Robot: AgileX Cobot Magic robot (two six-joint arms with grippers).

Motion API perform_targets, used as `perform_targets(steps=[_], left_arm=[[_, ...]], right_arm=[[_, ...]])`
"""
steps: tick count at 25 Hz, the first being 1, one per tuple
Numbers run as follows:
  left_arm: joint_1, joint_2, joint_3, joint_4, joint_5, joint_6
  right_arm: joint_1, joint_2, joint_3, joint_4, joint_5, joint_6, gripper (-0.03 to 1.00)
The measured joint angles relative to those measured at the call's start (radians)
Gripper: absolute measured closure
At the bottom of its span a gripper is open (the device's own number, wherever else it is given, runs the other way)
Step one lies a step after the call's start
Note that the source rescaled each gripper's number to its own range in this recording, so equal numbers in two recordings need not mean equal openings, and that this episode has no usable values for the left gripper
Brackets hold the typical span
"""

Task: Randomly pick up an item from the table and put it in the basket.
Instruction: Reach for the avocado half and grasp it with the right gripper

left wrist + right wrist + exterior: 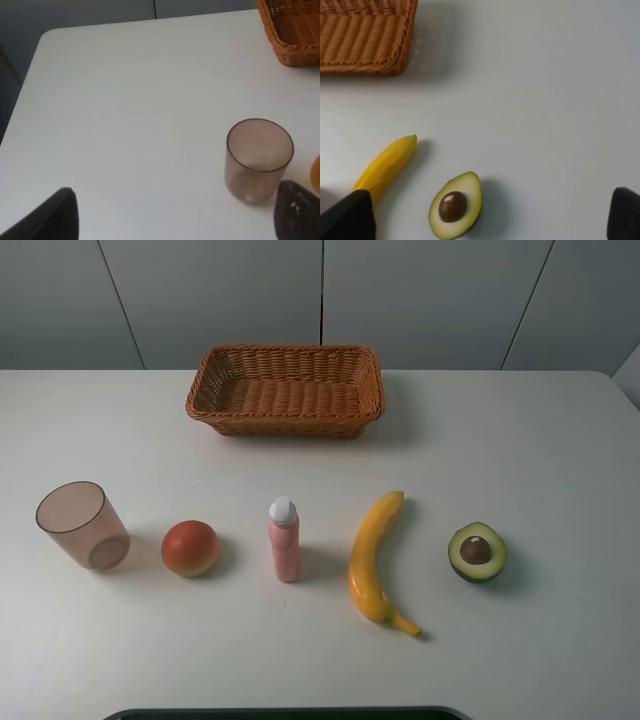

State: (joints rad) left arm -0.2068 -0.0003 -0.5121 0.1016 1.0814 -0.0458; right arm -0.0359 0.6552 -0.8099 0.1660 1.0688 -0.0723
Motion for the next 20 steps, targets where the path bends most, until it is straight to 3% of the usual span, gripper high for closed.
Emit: perform_targets(steps=[6,13,16,20], left_arm=[[0.0,0.0,0.0,0.0,0.0,0.0],[0.0,0.0,0.0,0.0,0.0,0.0],[0.0,0.0,0.0,0.0,0.0,0.0],[0.0,0.0,0.0,0.0,0.0,0.0]], right_arm=[[0.04,0.279,-0.04,0.032,-0.042,0.018,-0.03],[0.292,0.521,-0.04,-0.067,-0.119,0.255,-0.03],[0.342,0.642,-0.032,-0.099,-0.134,0.341,-0.03],[0.353,0.786,0.008,-0.101,-0.21,0.37,-0.03]])
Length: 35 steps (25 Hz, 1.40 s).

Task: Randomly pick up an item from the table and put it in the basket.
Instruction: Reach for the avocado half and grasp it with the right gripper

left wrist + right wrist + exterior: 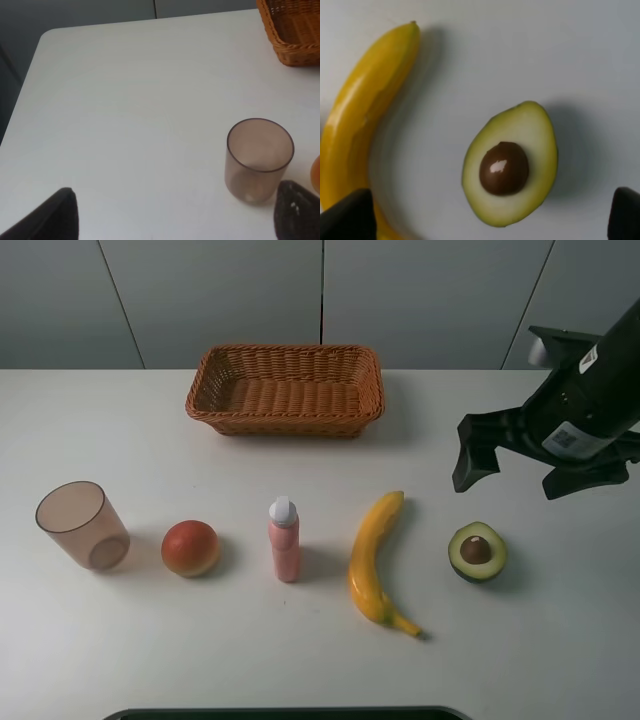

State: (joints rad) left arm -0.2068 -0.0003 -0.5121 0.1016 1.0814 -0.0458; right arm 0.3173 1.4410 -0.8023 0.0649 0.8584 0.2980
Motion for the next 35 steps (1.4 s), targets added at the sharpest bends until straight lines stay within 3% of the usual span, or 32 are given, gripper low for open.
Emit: perform_targets(steps=[10,29,30,31,34,35], left_arm=[[0.0,0.0,0.0,0.0,0.0,0.002],[0.0,0.0,0.0,0.0,0.0,0.002],[0.0,0.0,0.0,0.0,0.0,0.002],[0.0,0.0,0.0,0.0,0.0,0.002],[0.0,0.0,0.0,0.0,0.0,0.002],[0.0,0.0,0.0,0.0,0.0,0.002]], right_arm=[[0.0,0.19,0.1,0.036,-0.208,0.002,-0.03],[0.0,0.317,0.107,0.054,-0.268,-0.006,-0.03],[0.0,0.317,0.107,0.054,-0.268,-0.006,0.02],[0.0,0.317,0.107,0.054,-0.268,-0.006,0.17],[0.0,0.317,0.107,0.054,-0.269,-0.006,0.94],[0.0,0.317,0.107,0.054,-0.269,-0.006,0.97]])
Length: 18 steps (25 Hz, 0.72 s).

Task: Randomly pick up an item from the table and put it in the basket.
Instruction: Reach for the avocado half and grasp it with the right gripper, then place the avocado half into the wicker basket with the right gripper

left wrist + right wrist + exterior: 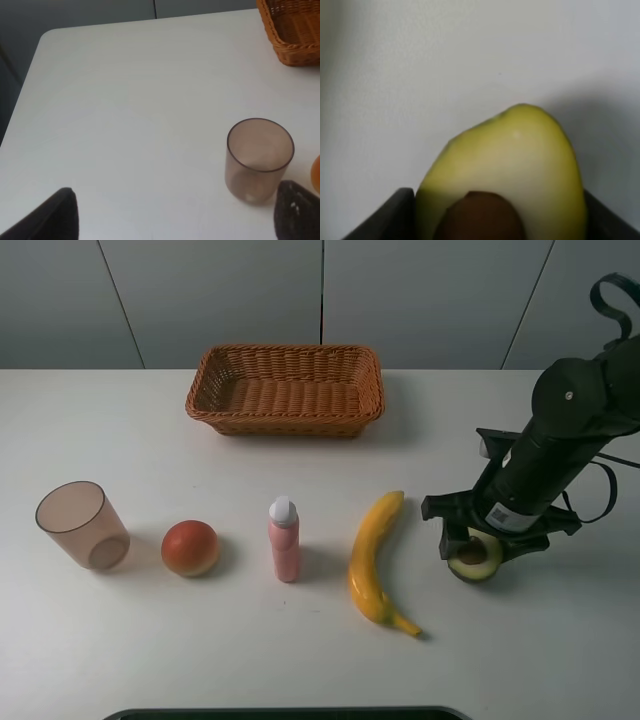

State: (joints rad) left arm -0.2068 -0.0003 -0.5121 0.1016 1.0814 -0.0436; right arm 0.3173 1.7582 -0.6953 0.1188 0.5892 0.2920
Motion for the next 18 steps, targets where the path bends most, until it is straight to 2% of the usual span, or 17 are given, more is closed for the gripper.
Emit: perform_targets(steps=[9,15,18], left_arm=[[0.0,0.0,0.0,0.0,0.0,0.0],[0.0,0.0,0.0,0.0,0.0,0.0],[0.0,0.0,0.0,0.0,0.0,0.0]], right_arm=[[0.0,0.0,-0.002,0.0,0.005,0.0,0.97],[0.0,-0.051,-0.145,-0.061,0.156,0.0,0.97],[0.0,-0.103,-0.277,-0.091,0.187,-0.028,0.97]])
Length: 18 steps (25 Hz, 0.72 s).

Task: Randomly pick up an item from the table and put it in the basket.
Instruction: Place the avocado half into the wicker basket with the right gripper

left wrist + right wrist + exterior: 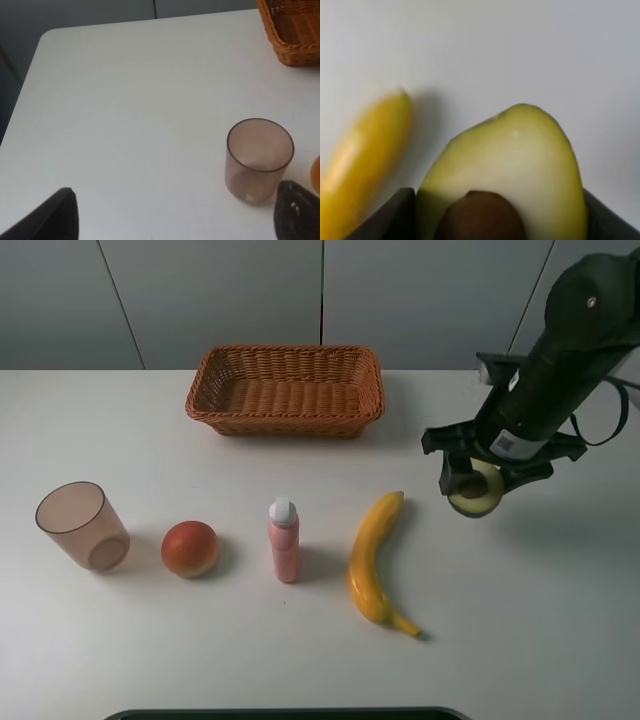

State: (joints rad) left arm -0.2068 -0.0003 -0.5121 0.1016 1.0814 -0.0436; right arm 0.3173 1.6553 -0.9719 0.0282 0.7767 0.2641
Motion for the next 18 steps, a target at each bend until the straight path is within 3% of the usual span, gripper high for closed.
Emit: perform_targets(steps=[4,9,18], left_arm=[[0.0,0.0,0.0,0.0,0.0,0.0],[0.0,0.0,0.0,0.0,0.0,0.0],[0.0,0.0,0.0,0.0,0.0,0.0]], right_arm=[[0.0,-0.027,-0.168,-0.003,0.005,-0.065,0.97],[0.003,0.009,-0.356,0.09,0.005,-0.178,0.97],[0.1,0.288,-0.67,0.116,-0.08,-0.264,0.97]])
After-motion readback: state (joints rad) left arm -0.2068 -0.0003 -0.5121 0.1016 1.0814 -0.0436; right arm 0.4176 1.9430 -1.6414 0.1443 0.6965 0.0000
